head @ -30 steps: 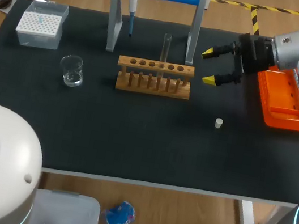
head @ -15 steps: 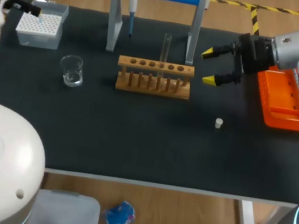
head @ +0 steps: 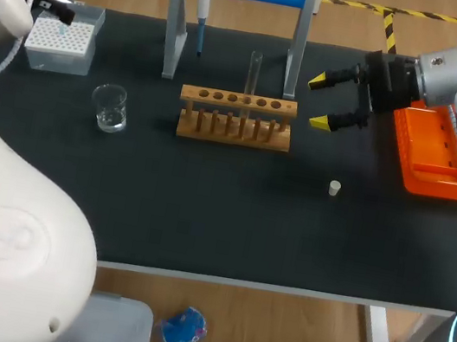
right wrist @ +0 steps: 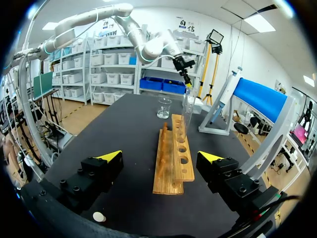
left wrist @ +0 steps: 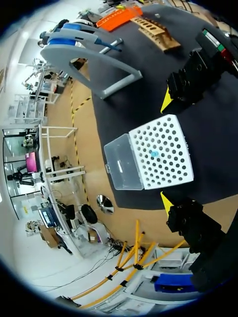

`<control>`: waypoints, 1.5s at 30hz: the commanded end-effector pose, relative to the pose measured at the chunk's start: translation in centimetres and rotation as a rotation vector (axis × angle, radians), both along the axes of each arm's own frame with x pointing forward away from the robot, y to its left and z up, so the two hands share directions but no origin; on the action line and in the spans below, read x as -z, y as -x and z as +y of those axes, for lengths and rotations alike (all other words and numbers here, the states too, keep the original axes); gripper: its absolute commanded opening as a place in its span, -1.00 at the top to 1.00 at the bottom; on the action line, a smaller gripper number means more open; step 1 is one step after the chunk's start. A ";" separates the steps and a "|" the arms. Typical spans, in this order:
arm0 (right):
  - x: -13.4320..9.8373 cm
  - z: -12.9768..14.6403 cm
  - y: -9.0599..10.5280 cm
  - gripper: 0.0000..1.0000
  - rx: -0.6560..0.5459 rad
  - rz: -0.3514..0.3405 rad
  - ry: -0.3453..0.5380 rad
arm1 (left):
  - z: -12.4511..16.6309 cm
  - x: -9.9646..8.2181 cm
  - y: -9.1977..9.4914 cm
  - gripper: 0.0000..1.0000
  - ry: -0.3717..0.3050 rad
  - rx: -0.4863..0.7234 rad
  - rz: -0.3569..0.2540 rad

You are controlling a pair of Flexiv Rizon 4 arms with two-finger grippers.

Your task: Invert the test tube, pick up the pipette, mount the tip to pipette, aspirate from beaker and dispense into the tube, eject the tip, return the pipette, and cap with the stopper.

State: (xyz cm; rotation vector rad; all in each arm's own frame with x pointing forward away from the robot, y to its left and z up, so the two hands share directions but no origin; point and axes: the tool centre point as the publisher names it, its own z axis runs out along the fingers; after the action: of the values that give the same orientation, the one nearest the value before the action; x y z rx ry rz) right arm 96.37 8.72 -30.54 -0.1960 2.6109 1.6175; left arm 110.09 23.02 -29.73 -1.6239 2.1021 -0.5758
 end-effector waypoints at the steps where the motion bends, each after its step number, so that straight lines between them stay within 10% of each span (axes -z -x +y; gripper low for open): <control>1: -0.1 0.0 0.0 -1.00 0.000 -0.001 0.003 | -0.7 1.8 -0.2 -1.00 0.020 -0.027 0.056; 15: -0.1 0.0 0.0 -1.00 0.000 -0.001 0.003 | -2.0 4.9 0.8 -1.00 0.076 -0.157 -0.153; 45: -0.1 0.0 0.0 -1.00 0.000 -0.001 0.003 | -0.6 5.6 -3.2 -1.00 0.072 -0.138 -0.127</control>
State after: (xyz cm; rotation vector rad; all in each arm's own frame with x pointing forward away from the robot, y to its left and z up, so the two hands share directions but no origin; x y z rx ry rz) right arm 96.36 8.72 -30.54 -0.1960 2.6109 1.6175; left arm 112.70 22.56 -34.77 -1.7064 1.8829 -0.7063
